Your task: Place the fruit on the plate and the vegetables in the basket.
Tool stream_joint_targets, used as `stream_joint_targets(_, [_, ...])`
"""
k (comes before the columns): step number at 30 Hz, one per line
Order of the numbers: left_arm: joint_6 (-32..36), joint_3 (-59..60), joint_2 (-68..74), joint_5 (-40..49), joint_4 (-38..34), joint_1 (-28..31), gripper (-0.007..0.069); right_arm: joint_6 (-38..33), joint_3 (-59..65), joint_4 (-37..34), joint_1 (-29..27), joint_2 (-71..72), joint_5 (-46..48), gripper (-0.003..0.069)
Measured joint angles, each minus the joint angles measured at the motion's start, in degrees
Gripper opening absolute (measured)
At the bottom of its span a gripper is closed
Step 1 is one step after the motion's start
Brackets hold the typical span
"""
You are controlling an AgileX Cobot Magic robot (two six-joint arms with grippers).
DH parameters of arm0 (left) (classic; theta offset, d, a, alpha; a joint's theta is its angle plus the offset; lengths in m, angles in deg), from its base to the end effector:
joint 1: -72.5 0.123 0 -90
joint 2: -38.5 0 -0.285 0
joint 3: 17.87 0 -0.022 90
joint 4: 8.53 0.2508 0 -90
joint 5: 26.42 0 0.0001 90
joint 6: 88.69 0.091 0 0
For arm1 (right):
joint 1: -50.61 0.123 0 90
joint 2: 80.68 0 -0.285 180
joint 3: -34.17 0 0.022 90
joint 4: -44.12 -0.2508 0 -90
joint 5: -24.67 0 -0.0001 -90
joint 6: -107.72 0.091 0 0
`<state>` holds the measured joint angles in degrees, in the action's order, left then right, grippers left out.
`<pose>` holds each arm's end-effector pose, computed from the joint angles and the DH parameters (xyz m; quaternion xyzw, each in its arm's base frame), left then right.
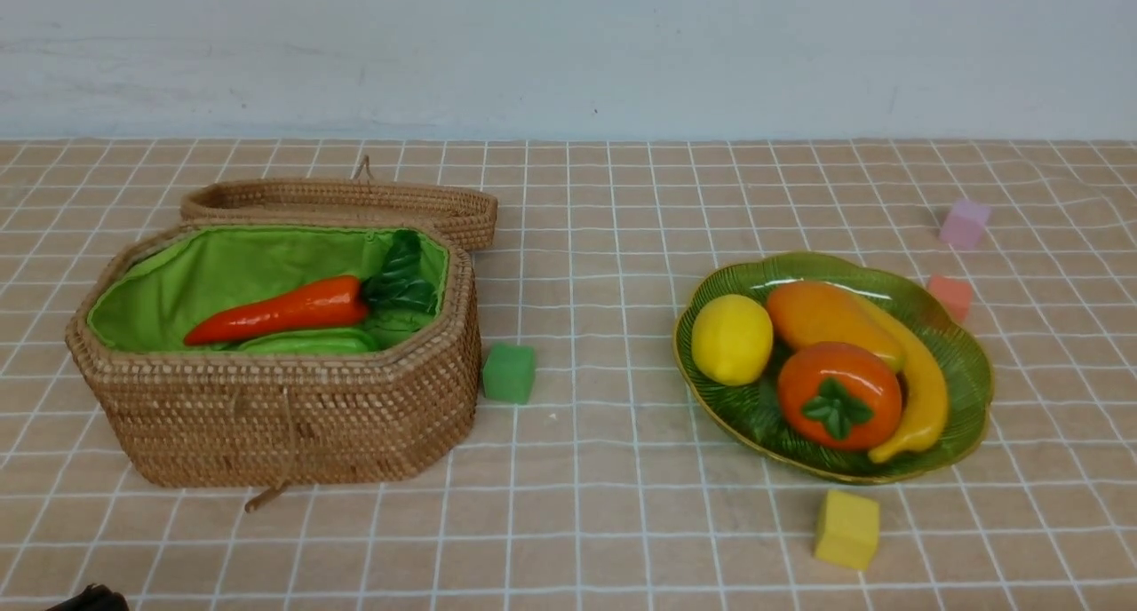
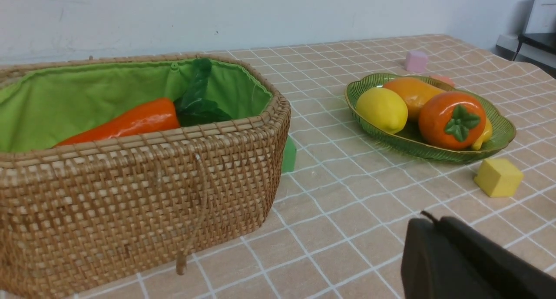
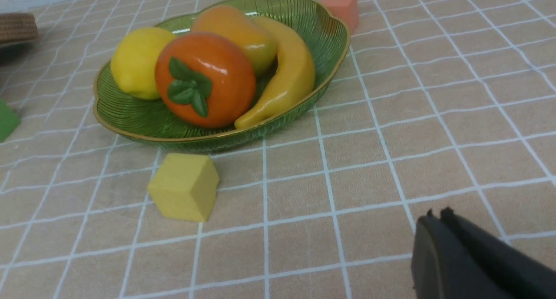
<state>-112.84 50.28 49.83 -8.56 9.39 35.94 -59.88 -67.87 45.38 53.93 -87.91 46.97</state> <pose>0.0478 -0.0247 0.2360 0.1595 0.7288 -0.2142 0.6305 0.0521 0.0023 0.1744 0.0581 0.8043 0.0716 0.5871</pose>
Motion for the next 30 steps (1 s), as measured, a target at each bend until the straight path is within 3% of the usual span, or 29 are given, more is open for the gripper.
stream_joint_targets(20, [0.11, 1.14, -0.76, -0.48, 0.06, 0.37, -0.0001, 0.00, 0.00, 0.00, -0.05, 0.00, -0.11, -0.0003])
stream_joint_targets(23, [1.02, 2.30, -2.56, -2.63, -2.38, 4.93, -0.0003, 0.06, 0.05, 0.00, -0.05, 0.00, -0.11, -0.0003])
stream_joint_targets(26, [6.88, 5.47, -4.09, -9.43, -11.45, 17.53, -0.0013, 0.06, 0.05, 0.01, -0.06, 0.00, -0.11, 0.0001])
stream_joint_targets(30, [13.34, 9.90, -4.09, -11.76, -20.11, 27.15, -0.0013, 0.06, 0.05, 0.06, -0.06, 0.00, -0.11, 0.0004])
